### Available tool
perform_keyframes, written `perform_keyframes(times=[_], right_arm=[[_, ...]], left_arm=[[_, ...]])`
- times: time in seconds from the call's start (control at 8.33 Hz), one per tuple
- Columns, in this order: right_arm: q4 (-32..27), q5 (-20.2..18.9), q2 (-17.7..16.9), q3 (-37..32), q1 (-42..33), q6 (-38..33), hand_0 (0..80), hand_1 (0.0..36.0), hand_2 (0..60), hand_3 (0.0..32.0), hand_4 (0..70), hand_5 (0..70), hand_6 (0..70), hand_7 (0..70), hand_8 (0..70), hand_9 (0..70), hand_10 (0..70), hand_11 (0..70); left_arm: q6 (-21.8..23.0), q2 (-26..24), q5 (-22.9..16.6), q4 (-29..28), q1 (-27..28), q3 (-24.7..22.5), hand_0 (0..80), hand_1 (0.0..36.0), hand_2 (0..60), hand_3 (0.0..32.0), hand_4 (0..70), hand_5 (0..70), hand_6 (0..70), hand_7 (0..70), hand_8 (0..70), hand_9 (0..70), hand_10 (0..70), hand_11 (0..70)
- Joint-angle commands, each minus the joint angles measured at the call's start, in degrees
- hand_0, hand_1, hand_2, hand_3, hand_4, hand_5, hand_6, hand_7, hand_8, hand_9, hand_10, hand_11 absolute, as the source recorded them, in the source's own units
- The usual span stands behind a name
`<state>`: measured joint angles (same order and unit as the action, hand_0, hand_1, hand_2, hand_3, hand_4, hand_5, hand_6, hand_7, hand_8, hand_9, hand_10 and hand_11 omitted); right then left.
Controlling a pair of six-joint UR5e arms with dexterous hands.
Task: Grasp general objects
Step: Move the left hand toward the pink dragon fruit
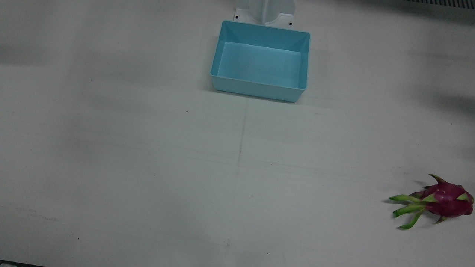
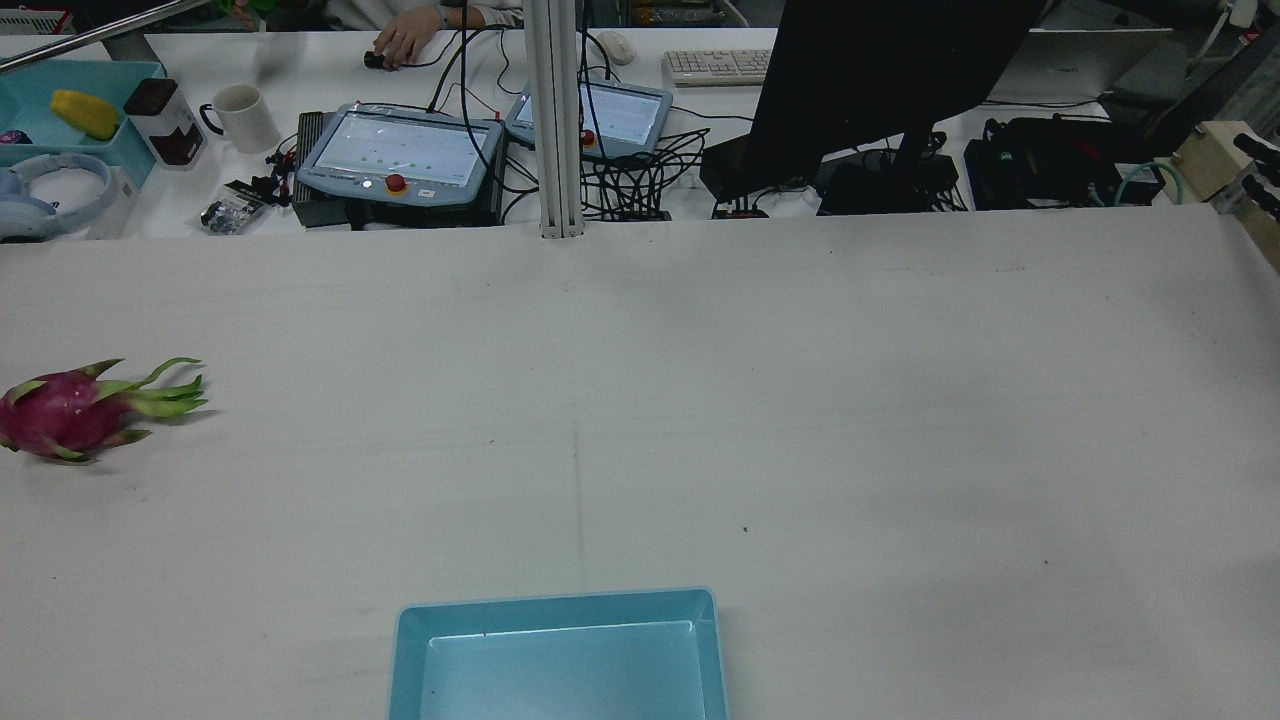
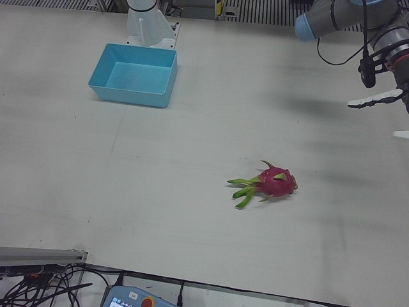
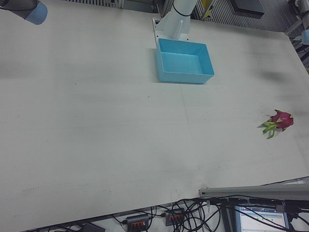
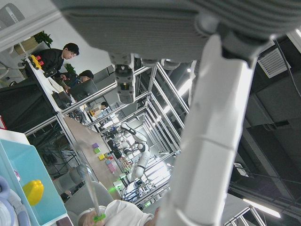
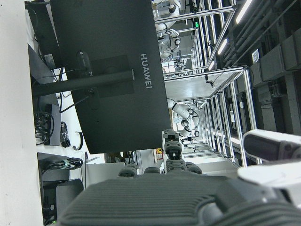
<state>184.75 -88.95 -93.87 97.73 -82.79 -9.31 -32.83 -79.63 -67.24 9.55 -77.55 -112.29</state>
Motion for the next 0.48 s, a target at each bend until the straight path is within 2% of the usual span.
perform_keyframes(times=[0.0,0.12,0.24,0.36], right_arm=[[0.0,0.0,0.0,0.0,0.0,0.1,0.0,0.0,0.0,0.0,0.0,0.0,0.0,0.0,0.0,0.0,0.0,0.0],[0.0,0.0,0.0,0.1,0.0,0.0,0.0,0.0,0.0,0.0,0.0,0.0,0.0,0.0,0.0,0.0,0.0,0.0],[0.0,0.0,0.0,0.1,0.0,0.0,0.0,0.0,0.0,0.0,0.0,0.0,0.0,0.0,0.0,0.0,0.0,0.0],[0.0,0.0,0.0,0.1,0.0,0.1,0.0,0.0,0.0,0.0,0.0,0.0,0.0,0.0,0.0,0.0,0.0,0.0]], left_arm=[[-1.7,-0.4,-5.6,2.1,0.5,-2.9,80.0,36.0,60.0,0.0,19.6,6.4,3.1,2.8,3.5,1.7,4.0,11.2],[-5.7,-0.9,-8.8,4.6,0.3,-6.5,80.0,35.8,44.6,0.0,17.5,5.7,1.2,1.8,2.0,0.1,1.3,5.8],[-9.3,-6.1,-11.1,9.0,0.6,-8.7,80.0,29.1,0.6,0.0,15.1,5.5,0.0,0.7,1.4,0.0,0.0,2.8],[-14.8,-13.1,-13.2,15.8,1.0,-9.8,80.0,26.8,0.0,6.0,11.2,0.0,0.0,0.0,1.5,0.0,0.0,0.8]])
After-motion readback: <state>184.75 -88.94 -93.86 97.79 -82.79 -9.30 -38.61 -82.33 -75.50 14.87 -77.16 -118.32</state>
